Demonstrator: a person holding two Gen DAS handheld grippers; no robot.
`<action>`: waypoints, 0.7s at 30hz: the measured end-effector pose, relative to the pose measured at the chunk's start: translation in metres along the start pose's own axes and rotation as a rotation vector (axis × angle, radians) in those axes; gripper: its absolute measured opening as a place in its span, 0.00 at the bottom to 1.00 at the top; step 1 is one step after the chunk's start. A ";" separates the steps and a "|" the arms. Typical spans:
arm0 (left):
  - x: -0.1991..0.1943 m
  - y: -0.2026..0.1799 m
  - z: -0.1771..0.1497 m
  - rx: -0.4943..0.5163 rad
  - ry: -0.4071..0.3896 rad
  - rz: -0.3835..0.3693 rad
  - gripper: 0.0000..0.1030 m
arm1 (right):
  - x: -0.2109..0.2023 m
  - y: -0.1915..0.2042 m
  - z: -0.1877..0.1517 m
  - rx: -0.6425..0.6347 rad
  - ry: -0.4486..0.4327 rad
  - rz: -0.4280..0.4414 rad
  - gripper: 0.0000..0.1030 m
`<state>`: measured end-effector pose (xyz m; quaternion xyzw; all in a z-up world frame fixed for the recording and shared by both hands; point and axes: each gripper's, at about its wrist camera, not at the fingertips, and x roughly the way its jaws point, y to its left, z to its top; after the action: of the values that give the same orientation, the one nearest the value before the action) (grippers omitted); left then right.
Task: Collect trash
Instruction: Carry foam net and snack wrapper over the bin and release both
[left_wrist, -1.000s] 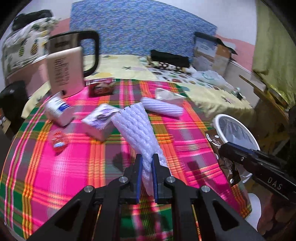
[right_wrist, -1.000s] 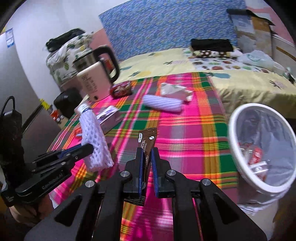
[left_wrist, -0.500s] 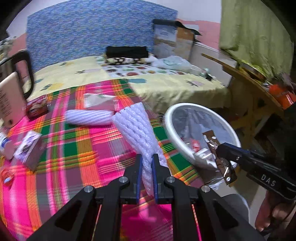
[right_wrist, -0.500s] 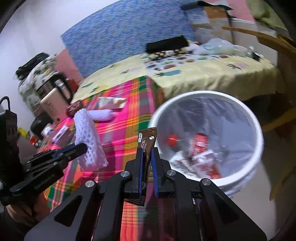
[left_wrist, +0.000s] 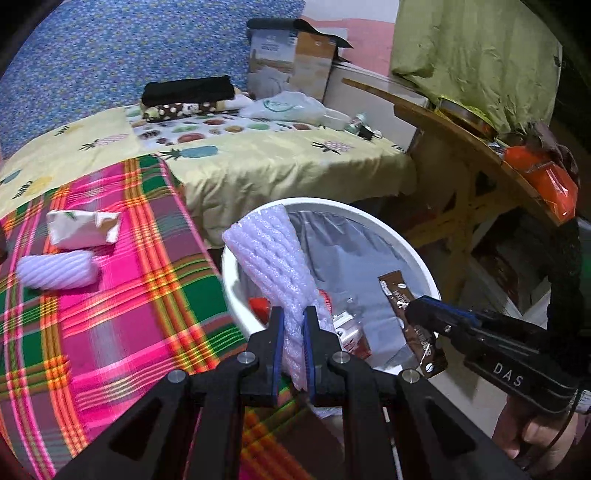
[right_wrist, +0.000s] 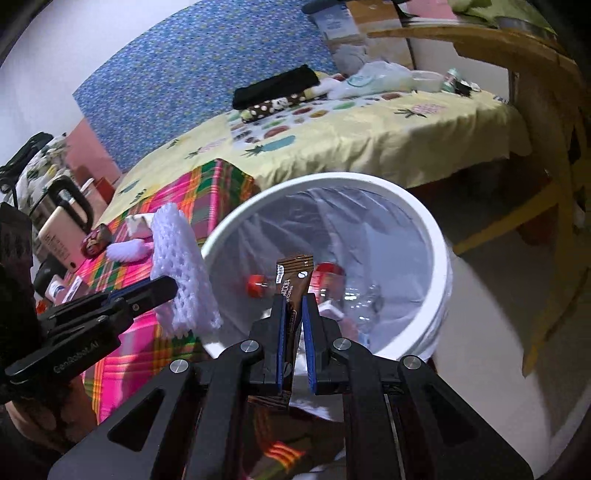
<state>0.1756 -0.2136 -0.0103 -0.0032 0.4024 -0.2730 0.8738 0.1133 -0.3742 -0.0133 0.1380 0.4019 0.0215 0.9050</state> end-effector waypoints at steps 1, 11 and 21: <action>0.003 -0.002 0.001 -0.001 0.007 -0.007 0.11 | 0.001 -0.001 0.000 0.001 0.007 0.001 0.09; 0.011 0.002 0.003 -0.018 0.013 -0.040 0.31 | 0.001 -0.008 0.003 -0.003 -0.016 -0.006 0.19; -0.015 0.020 -0.004 -0.063 -0.025 0.039 0.31 | -0.010 0.010 0.003 -0.050 -0.048 0.029 0.53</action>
<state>0.1742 -0.1884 -0.0075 -0.0262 0.3997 -0.2429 0.8835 0.1093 -0.3667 -0.0010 0.1217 0.3774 0.0414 0.9171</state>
